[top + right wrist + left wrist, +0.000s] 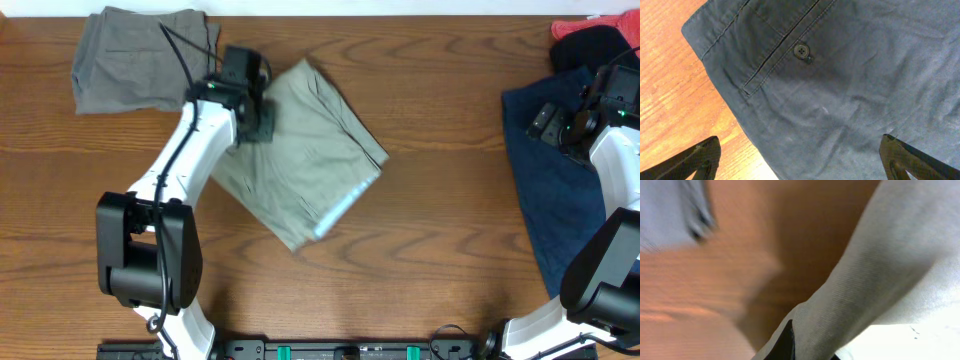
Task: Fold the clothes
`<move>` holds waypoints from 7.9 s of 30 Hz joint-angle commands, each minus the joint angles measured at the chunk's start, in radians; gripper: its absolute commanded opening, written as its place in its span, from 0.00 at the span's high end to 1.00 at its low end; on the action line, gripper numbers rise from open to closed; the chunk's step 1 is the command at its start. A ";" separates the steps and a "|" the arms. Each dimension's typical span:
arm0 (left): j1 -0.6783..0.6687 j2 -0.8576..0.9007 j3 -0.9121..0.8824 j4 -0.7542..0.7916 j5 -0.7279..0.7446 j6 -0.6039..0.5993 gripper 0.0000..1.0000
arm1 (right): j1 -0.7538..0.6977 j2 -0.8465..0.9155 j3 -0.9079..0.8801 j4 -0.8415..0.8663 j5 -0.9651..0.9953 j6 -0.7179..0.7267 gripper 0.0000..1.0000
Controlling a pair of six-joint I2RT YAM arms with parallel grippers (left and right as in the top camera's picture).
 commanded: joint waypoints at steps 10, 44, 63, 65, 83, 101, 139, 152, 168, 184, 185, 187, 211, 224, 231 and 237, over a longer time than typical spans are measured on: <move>0.133 0.006 0.075 0.329 -0.169 0.092 0.94 | -0.001 -0.023 0.010 -0.001 0.006 -0.010 0.01; 0.306 0.102 0.074 0.673 -0.377 -0.321 0.94 | -0.002 -0.023 0.010 -0.001 0.006 -0.010 0.01; 0.417 0.141 0.074 0.846 -0.415 -0.318 0.88 | -0.002 -0.023 0.010 -0.001 0.006 -0.010 0.01; 0.418 0.150 0.074 0.846 -0.415 -0.318 0.66 | -0.002 -0.023 0.010 -0.001 0.006 -0.010 0.01; 0.397 0.154 0.074 0.697 -0.360 -0.235 0.29 | -0.002 -0.023 0.010 -0.001 0.006 -0.010 0.01; 0.402 0.150 0.070 0.092 -0.261 -0.483 0.93 | -0.002 -0.023 0.010 -0.001 0.006 -0.010 0.01; 0.399 0.060 0.044 0.135 0.152 -0.498 0.51 | -0.002 -0.023 0.010 -0.001 0.006 -0.010 0.01; 0.399 -0.335 0.044 -0.399 0.159 -0.496 0.02 | -0.002 -0.023 0.010 -0.001 0.006 -0.010 0.01; 0.244 -0.867 -0.323 -0.649 0.364 -0.309 0.02 | -0.002 -0.023 0.010 -0.001 0.006 -0.010 0.01; 0.226 -1.023 -0.358 -0.673 0.359 -0.309 0.02 | -0.002 -0.023 0.010 -0.001 0.006 -0.010 0.01; 0.226 -1.023 -0.358 -0.671 0.358 -0.309 0.02 | -0.002 -0.023 0.010 -0.001 0.006 -0.010 0.01; 0.222 -1.025 -0.364 -0.668 0.357 -0.310 0.02 | -0.002 -0.023 0.010 -0.001 0.006 -0.010 0.01; 0.120 -1.705 -1.147 0.372 0.272 -0.147 0.02 | -0.002 -0.023 0.010 -0.001 0.006 -0.010 0.01; 0.172 -1.853 -1.326 0.557 0.220 -0.144 0.02 | -0.002 -0.023 0.010 -0.001 0.006 -0.010 0.01; 0.172 -1.877 -1.426 0.704 0.220 -0.144 0.02 | -0.002 -0.023 0.010 -0.001 0.006 -0.010 0.01; 0.173 -1.883 -1.472 0.738 0.171 -0.144 0.02 | -0.002 -0.023 0.010 -0.001 0.006 -0.010 0.01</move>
